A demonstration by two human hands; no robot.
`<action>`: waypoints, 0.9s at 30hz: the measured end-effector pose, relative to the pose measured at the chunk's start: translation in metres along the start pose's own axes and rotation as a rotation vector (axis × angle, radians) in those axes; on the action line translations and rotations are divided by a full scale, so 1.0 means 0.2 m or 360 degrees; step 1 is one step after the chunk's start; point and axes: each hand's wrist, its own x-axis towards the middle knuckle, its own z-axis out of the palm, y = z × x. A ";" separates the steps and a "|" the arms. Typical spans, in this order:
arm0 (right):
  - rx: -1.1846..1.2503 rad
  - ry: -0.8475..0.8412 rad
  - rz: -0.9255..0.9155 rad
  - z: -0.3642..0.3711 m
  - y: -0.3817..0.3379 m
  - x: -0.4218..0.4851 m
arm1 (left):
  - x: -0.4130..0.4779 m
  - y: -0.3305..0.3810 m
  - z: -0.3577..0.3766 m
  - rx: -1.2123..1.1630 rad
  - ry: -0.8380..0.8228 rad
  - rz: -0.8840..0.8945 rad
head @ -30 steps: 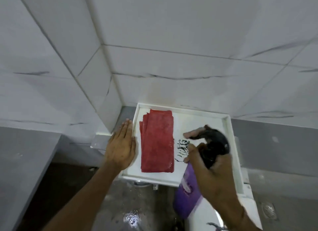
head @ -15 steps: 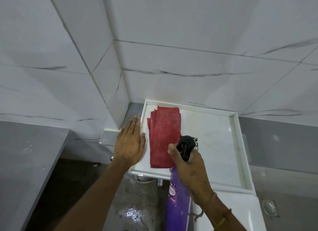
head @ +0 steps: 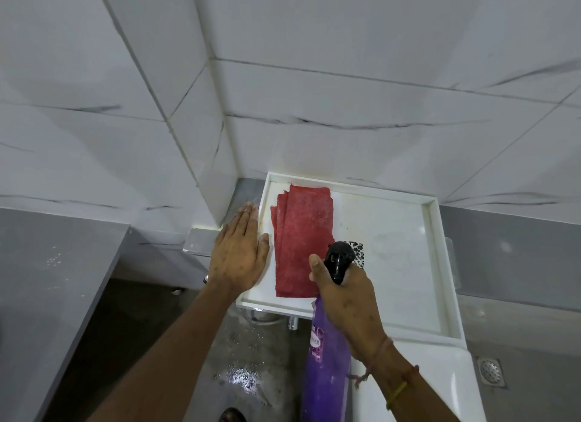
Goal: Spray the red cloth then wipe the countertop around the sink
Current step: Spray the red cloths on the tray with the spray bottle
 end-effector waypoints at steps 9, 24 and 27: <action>-0.0218 -0.0012 0.0043 -0.04 0.07 -0.06 | 0.01 -0.01 0.02 0.0019 0.0013 -0.0036; -0.0026 0.0192 -0.0608 -0.20 -0.26 -0.03 | 0.00 0.00 -0.01 0.0007 -0.0021 -0.0036; 0.0083 0.0444 -0.0812 -0.34 -0.32 0.03 | -0.01 0.01 -0.02 0.0033 -0.0015 -0.0061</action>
